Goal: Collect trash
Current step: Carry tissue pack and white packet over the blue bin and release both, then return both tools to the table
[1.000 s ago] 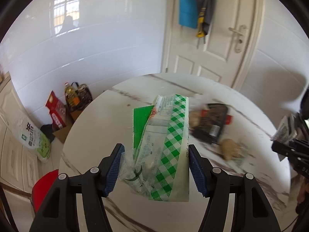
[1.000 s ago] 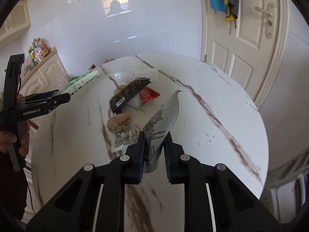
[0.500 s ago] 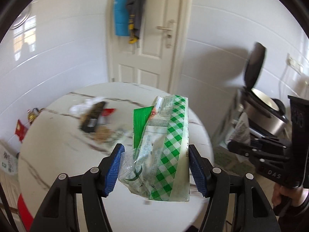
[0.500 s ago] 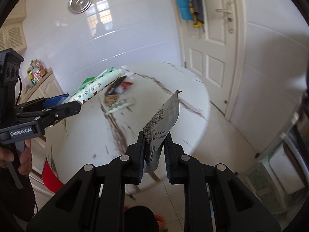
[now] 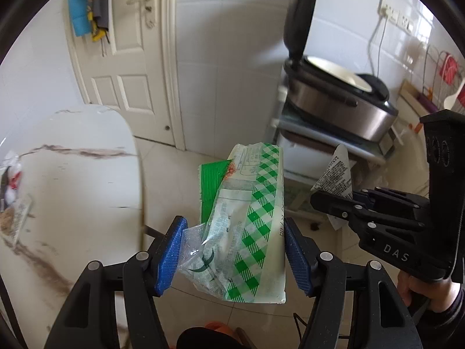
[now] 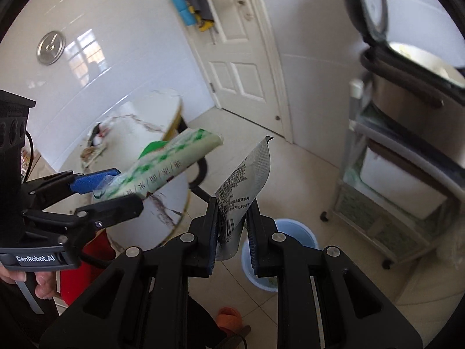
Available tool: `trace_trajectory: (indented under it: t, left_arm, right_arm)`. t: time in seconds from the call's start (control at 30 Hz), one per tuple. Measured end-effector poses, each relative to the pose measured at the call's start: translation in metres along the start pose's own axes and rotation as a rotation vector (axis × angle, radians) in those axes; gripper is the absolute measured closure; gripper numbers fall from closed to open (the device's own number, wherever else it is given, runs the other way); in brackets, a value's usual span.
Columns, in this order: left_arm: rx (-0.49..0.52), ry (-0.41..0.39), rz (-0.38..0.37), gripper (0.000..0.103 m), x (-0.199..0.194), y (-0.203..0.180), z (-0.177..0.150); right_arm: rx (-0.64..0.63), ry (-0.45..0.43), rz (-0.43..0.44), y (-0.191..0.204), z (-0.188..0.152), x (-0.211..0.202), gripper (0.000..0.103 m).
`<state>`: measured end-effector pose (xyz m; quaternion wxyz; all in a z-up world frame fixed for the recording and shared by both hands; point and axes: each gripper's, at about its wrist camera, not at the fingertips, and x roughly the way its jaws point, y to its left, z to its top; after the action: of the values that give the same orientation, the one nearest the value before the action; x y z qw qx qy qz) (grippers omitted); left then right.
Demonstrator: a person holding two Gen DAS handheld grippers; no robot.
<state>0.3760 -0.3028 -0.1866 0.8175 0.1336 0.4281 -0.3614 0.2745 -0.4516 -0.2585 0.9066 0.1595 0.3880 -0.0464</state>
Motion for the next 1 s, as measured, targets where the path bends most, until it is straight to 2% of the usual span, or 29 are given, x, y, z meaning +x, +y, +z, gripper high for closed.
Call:
trace_trajectory:
  t: [0.23,0.5,0.63,0.7,0.77,0.8,1.0]
  left_arm:
    - [0.034,0.095,-0.02,0.041,0.075,0.005,0.036]
    - [0.04,0.143,0.004,0.032,0.137,-0.003,0.056]
    - [0.029,0.135,0.03,0.031,0.143,-0.001,0.057]
    - [0.02,0.131,0.035,0.031,0.141,0.001,0.056]
    - [0.016,0.122,0.039,0.031,0.131,0.003,0.052]
    - [0.017,0.119,0.039,0.031,0.129,0.002,0.052]
    - [0.022,0.083,0.031,0.03,0.102,-0.005,0.046]
  right_arm:
    - [0.068,0.075,-0.013,-0.044,-0.01,0.029,0.085]
    - [0.111,0.129,-0.017,-0.078,-0.018,0.059,0.085]
    - [0.118,0.146,-0.002,-0.081,-0.02,0.072,0.084]
    - [0.117,0.143,0.016,-0.08,-0.02,0.077,0.078]
    - [0.113,0.142,0.024,-0.078,-0.02,0.08,0.061]
    - [0.115,0.137,0.015,-0.076,-0.02,0.08,0.057]
    - [0.116,0.123,-0.013,-0.071,-0.017,0.066,0.053]
